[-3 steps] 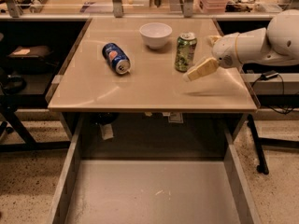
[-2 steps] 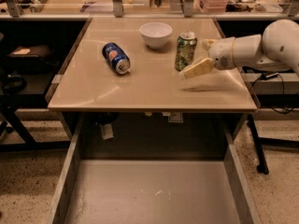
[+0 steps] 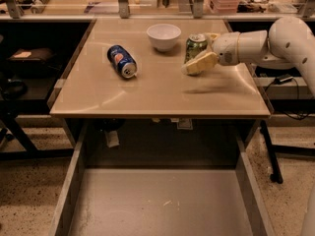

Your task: Place green can into top drawer

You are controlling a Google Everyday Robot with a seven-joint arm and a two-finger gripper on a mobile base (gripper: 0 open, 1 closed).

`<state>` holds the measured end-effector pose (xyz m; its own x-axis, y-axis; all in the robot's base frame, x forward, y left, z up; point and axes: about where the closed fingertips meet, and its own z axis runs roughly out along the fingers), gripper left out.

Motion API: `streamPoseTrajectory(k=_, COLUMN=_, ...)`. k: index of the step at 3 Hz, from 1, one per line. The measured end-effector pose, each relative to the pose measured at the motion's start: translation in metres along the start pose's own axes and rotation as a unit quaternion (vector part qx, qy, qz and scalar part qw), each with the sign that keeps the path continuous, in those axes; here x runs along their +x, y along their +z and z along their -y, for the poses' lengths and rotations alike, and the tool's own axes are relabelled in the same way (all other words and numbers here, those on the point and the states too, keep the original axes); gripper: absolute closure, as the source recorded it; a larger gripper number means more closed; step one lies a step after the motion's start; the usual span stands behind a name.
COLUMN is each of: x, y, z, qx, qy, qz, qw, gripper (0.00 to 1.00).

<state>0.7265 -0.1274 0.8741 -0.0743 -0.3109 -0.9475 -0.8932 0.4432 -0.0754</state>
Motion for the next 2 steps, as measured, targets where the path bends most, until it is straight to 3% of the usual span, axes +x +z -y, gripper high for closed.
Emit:
streamPoseTrajectory(k=1, x=-0.0018, y=0.0003, z=0.0004, qx=0.0, qy=-0.001, qz=0.001, qw=1.0, gripper=0.0)
streamPoseTrajectory(k=2, x=-0.0018, y=0.0003, z=0.0004, qx=0.0, qy=-0.001, qz=0.001, qw=1.0, gripper=0.18)
